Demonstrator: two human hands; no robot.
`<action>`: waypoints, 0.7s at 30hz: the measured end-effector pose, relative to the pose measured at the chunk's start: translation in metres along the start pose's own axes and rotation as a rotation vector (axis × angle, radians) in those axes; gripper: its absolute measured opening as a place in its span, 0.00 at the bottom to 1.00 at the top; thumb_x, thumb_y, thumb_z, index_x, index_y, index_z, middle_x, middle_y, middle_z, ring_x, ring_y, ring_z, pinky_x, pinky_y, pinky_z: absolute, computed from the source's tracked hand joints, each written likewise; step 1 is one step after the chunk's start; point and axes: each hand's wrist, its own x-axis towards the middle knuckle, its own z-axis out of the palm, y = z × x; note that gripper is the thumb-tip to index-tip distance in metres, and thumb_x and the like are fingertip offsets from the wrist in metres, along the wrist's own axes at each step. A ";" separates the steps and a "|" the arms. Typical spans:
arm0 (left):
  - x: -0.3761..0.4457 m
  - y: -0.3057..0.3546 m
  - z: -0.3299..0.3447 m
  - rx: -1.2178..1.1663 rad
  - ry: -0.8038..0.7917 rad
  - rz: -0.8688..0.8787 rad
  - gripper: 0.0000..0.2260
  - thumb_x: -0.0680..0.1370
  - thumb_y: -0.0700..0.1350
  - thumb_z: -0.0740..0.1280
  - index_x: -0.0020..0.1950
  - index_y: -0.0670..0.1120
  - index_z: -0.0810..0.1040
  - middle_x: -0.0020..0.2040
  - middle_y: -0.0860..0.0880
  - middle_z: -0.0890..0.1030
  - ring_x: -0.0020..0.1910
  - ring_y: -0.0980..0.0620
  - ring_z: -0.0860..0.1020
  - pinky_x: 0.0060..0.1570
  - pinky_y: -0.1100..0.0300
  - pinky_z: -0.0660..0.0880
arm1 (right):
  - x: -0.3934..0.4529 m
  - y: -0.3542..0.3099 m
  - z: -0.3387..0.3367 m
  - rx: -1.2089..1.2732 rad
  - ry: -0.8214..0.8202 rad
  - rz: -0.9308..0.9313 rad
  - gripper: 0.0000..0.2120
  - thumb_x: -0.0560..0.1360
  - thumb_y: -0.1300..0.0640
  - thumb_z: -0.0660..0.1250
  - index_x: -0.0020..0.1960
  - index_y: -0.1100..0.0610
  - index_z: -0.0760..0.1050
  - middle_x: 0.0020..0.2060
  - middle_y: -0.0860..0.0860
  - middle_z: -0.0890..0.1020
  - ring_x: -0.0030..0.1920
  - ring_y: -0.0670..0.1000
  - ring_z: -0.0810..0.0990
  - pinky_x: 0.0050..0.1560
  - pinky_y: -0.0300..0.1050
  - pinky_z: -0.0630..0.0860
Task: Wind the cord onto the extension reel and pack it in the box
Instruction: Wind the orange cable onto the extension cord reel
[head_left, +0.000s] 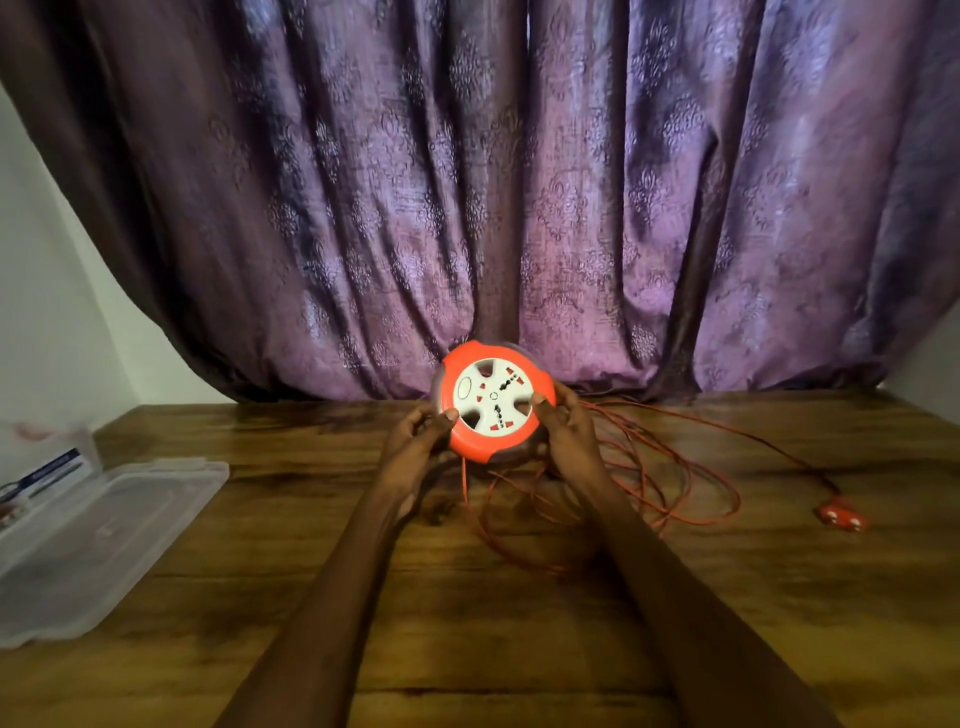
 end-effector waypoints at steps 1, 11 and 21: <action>-0.001 0.000 -0.001 -0.004 -0.012 -0.013 0.05 0.78 0.40 0.69 0.54 0.46 0.79 0.53 0.44 0.81 0.49 0.50 0.79 0.39 0.59 0.81 | -0.002 -0.003 0.000 0.009 -0.008 -0.019 0.15 0.78 0.53 0.70 0.64 0.52 0.75 0.51 0.60 0.84 0.32 0.50 0.76 0.26 0.38 0.71; -0.007 0.007 0.007 -0.075 0.081 0.056 0.20 0.71 0.46 0.77 0.59 0.40 0.80 0.59 0.34 0.82 0.58 0.34 0.79 0.59 0.36 0.76 | -0.027 -0.037 -0.006 -1.144 -0.171 -0.897 0.25 0.75 0.58 0.66 0.70 0.43 0.73 0.72 0.53 0.68 0.70 0.56 0.68 0.66 0.52 0.69; -0.009 0.024 0.010 0.113 -0.006 0.130 0.06 0.79 0.40 0.69 0.55 0.42 0.81 0.46 0.44 0.85 0.39 0.53 0.82 0.41 0.58 0.81 | -0.035 -0.061 0.003 -1.544 -0.251 -0.977 0.22 0.73 0.46 0.58 0.66 0.35 0.73 0.64 0.52 0.77 0.67 0.60 0.70 0.60 0.57 0.65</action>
